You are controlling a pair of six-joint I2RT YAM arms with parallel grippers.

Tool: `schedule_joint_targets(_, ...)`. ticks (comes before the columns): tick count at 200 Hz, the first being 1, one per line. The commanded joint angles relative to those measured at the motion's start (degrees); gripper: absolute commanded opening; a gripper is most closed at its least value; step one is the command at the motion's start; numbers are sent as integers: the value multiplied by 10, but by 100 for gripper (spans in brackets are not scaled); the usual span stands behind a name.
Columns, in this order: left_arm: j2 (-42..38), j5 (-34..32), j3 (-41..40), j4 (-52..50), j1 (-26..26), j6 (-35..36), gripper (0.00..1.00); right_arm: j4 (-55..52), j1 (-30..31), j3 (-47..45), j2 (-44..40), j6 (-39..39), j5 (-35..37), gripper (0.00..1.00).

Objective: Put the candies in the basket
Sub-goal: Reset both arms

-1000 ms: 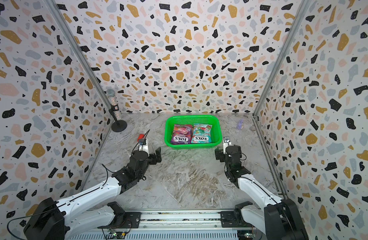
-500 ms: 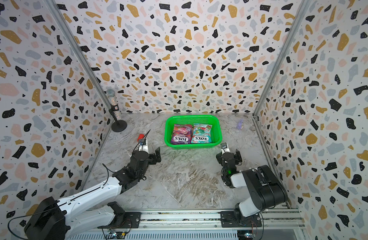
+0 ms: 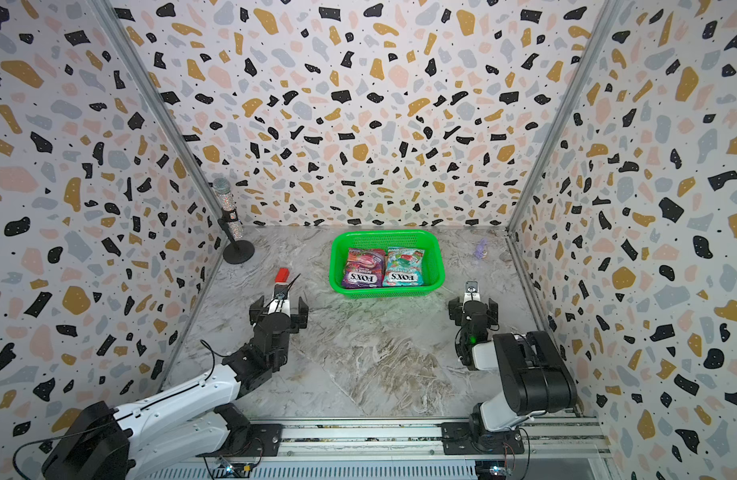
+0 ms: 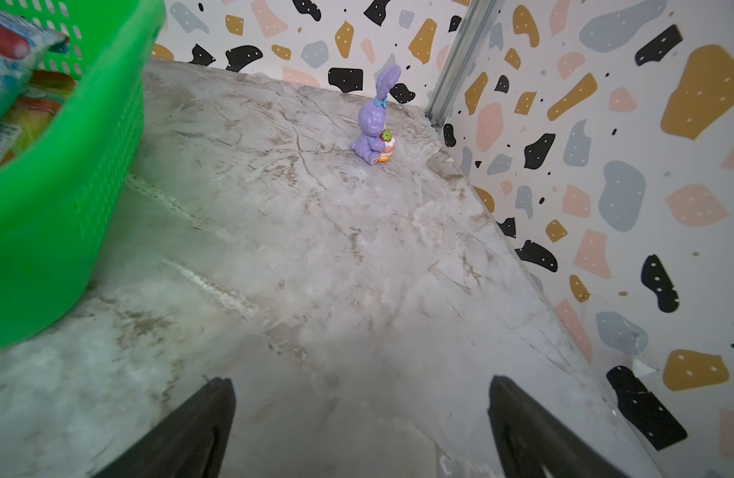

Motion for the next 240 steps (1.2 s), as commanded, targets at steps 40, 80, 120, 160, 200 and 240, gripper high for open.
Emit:
schedule_joint_targets(40,62,17,-82,236,77,116,100,15,3,5,-5,6,-18,100)
schedule_joint_targets(80,111,101,-111,294,198,13,100,8,2,9,-5,6,-19,100)
schedule_joint_targets(120,215,212,-82,331,256,0,100,14,2,7,-3,5,-20,100)
schedule_joint_targets(160,224,229,-52,277,270,-8,100,13,2,7,-3,5,-19,100)
schedule_joint_targets(200,217,229,-51,264,269,-10,100,13,2,7,-3,6,-20,100)
schedule_joint_targets(240,217,229,-51,264,269,-10,100,13,2,7,-3,6,-20,100)
